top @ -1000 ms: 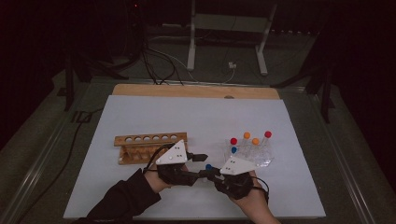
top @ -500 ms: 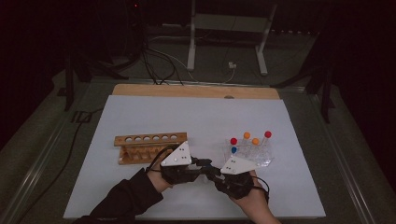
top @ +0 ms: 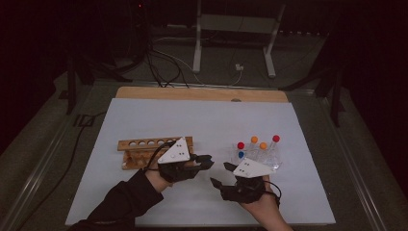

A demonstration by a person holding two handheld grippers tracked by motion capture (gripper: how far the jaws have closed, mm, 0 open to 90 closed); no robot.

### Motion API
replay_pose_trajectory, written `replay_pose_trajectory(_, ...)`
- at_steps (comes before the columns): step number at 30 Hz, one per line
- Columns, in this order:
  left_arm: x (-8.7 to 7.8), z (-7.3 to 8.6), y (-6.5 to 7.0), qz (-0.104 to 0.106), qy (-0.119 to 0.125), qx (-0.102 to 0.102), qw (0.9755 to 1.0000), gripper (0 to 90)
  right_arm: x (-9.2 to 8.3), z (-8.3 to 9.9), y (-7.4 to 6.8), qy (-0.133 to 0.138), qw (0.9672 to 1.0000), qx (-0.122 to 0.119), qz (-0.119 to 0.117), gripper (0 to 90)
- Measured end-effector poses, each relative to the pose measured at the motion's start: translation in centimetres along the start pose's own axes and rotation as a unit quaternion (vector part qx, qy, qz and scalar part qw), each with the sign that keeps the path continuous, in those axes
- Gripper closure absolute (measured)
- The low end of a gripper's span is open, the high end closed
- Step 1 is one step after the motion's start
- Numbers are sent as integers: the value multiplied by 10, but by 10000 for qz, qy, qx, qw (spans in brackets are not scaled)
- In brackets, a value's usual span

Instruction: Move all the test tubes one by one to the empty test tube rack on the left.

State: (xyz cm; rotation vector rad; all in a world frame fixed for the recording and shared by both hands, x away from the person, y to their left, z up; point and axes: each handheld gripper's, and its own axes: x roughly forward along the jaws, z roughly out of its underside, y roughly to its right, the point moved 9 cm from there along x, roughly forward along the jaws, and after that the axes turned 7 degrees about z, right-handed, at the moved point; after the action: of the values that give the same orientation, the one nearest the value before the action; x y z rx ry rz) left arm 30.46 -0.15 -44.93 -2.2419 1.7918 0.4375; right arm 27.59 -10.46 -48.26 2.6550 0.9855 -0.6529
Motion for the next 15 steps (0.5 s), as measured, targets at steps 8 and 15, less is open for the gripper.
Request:
replay_pose_trajectory(8,-23,-9,-21,-339,84,-42,9994,779,-12,-10,10,414,9989,182,100,127)
replay_pose_trajectory(15,-40,-17,-38,-658,187,-45,9976,779,-20,-12,20,575,9977,358,97,0)
